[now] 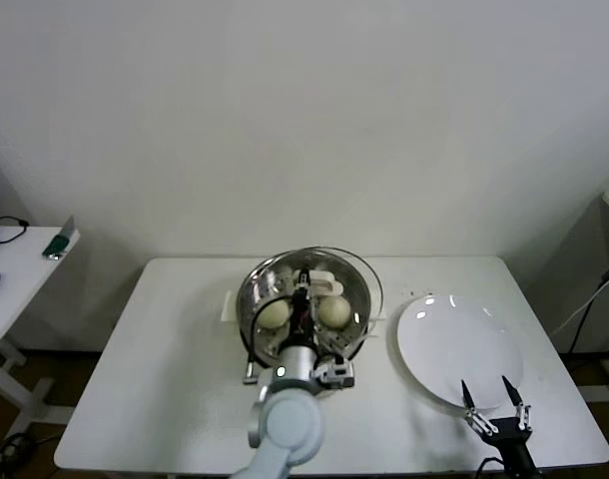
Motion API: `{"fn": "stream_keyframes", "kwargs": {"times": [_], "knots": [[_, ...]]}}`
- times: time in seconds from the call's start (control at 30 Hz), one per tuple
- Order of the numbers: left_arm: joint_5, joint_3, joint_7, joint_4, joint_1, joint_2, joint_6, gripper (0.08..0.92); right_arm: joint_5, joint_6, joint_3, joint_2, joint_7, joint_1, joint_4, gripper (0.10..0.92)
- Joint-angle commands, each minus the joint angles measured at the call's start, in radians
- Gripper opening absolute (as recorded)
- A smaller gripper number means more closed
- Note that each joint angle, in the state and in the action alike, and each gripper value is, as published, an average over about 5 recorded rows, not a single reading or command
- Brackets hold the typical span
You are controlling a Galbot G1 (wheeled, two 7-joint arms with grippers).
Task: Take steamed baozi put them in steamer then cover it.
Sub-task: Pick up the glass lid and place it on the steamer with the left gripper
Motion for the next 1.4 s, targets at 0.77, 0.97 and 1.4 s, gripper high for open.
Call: {"fn": "stream_keyframes", "kwargs": {"times": [0.77,0.97,1.4], "knots": [[0.001,-0.033,-0.020,0.043,-0.003,0.041,-0.001,0.139,-0.008,0.012,0.004,0.008,-0.001,-0.010,-0.004,0.823],[0.007,-0.034,-0.033,0.049,0.000,0.041,-0.009,0.139,-0.014,0.016,0.004,0.011,0.002,-0.011,-0.003,0.823],[-0.043,-0.009,-0.002,-0.024,0.017,0.061,-0.008,0.274,-0.018,-0.022,-0.001,0.006,-0.001,-0.018,0.013,0.823]]}}
